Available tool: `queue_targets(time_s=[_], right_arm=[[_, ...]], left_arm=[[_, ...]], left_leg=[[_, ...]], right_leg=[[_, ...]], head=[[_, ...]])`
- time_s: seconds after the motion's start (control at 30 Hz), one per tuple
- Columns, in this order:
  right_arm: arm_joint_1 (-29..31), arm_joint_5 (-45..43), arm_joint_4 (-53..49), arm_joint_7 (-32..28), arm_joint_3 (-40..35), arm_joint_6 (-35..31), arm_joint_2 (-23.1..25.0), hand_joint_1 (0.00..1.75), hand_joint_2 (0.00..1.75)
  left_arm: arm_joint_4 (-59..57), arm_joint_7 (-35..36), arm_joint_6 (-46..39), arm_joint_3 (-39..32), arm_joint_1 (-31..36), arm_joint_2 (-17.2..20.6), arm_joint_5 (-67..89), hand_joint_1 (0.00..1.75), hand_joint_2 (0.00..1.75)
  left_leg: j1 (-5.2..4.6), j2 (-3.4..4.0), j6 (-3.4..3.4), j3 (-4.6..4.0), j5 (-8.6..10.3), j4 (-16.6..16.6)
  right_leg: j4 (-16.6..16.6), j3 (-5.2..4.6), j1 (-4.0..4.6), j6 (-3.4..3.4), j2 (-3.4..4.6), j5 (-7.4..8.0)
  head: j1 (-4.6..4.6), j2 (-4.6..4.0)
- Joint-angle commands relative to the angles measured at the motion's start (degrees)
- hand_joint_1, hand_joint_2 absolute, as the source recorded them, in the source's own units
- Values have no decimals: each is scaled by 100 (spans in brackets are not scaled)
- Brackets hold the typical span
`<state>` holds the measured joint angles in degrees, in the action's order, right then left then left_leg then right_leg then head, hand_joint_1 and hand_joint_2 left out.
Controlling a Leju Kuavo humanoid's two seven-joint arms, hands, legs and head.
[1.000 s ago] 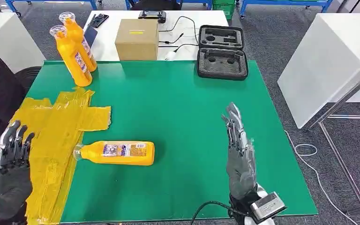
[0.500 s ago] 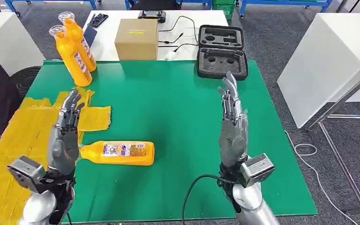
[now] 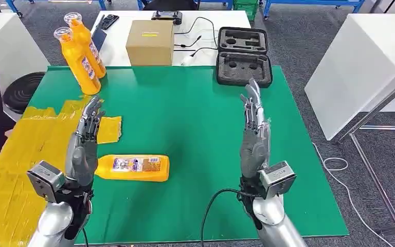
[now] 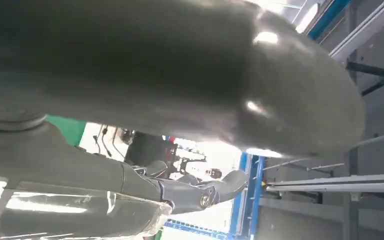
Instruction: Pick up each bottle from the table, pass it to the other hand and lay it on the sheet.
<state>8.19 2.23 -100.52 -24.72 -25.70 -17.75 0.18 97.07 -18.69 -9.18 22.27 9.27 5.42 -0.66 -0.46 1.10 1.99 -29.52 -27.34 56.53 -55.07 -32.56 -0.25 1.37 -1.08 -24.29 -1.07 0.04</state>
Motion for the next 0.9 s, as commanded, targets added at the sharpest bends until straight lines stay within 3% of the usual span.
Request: queue_targets(time_s=[0.03, 0.2, 0.5, 0.53, 0.9], right_arm=[[332, -53, 616, -27, -122, -120, -111, 0, 0], [431, -99, 694, -52, -211, -113, -150, 0, 0], [591, 205, 942, 709, -351, -294, -304, 0, 0], [598, 235, 948, 802, -387, -249, -346, 0, 175], [581, 1005, 1014, 1365, -624, 48, -420, 0, 175]], left_arm=[[-530, 56, -116, 93, 321, -35, -62, 0, 0], [-473, 56, -146, 47, 273, -1, -56, 0, 0], [-400, 73, -287, -118, 206, -1, 20, 0, 0], [-322, 85, -300, -226, 181, 41, -12, 0, 0], [194, -58, -94, -1157, -82, 370, -382, 0, 0]], left_leg=[[3, -7, -14, 11, -1, -6], [3, -4, -10, 3, 0, -3], [3, -6, -15, 7, -1, -5], [3, -2, -11, 4, -1, -4], [5, 10, -14, 2, -4, -5]], right_leg=[[6, 11, 1, -4, 7, 0], [3, 3, 1, -3, 6, 1], [5, 9, 1, -4, 9, 0], [4, 5, 1, -3, 9, 0], [1, 1, 2, -5, 22, 1]], head=[[-2, 0], [0, 0], [0, 0], [0, 0], [0, 0]])
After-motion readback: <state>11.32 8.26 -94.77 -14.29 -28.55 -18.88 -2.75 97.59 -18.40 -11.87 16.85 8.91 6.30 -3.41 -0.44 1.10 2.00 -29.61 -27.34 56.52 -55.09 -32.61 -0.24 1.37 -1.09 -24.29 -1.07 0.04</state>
